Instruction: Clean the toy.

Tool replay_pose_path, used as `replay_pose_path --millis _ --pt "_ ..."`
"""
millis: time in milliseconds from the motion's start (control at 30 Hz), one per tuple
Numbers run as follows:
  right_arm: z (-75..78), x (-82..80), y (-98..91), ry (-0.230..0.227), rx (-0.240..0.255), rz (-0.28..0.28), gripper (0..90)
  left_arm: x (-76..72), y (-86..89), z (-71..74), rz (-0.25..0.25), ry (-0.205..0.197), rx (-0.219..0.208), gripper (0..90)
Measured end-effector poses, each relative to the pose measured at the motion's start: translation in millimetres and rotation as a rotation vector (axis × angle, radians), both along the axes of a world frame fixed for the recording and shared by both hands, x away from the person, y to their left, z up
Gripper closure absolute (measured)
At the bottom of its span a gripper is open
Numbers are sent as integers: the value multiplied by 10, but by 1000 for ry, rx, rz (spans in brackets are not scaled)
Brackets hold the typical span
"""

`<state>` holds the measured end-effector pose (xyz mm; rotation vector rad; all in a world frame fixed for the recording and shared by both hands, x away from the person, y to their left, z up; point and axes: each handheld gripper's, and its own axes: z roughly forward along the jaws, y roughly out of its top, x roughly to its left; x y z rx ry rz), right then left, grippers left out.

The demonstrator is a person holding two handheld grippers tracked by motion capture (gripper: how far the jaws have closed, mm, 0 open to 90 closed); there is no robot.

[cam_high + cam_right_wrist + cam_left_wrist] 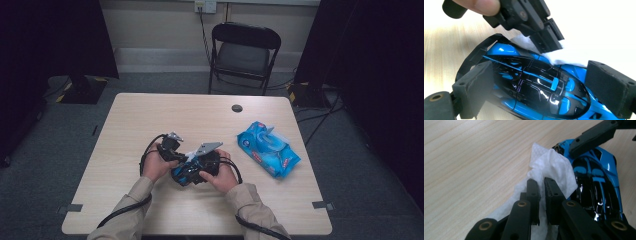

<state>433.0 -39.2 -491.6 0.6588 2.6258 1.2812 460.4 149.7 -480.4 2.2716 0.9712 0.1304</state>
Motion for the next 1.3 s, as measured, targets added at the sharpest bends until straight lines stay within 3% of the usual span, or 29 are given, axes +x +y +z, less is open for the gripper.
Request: replay_pose_path --millis 700,1300 --pt "-3 3 -4 -1 3 2 78 -156 201 27 -7 8 22 832" --pt "-3 3 -3 -1 4 2 78 -303 410 70 -1 1 -15 832"
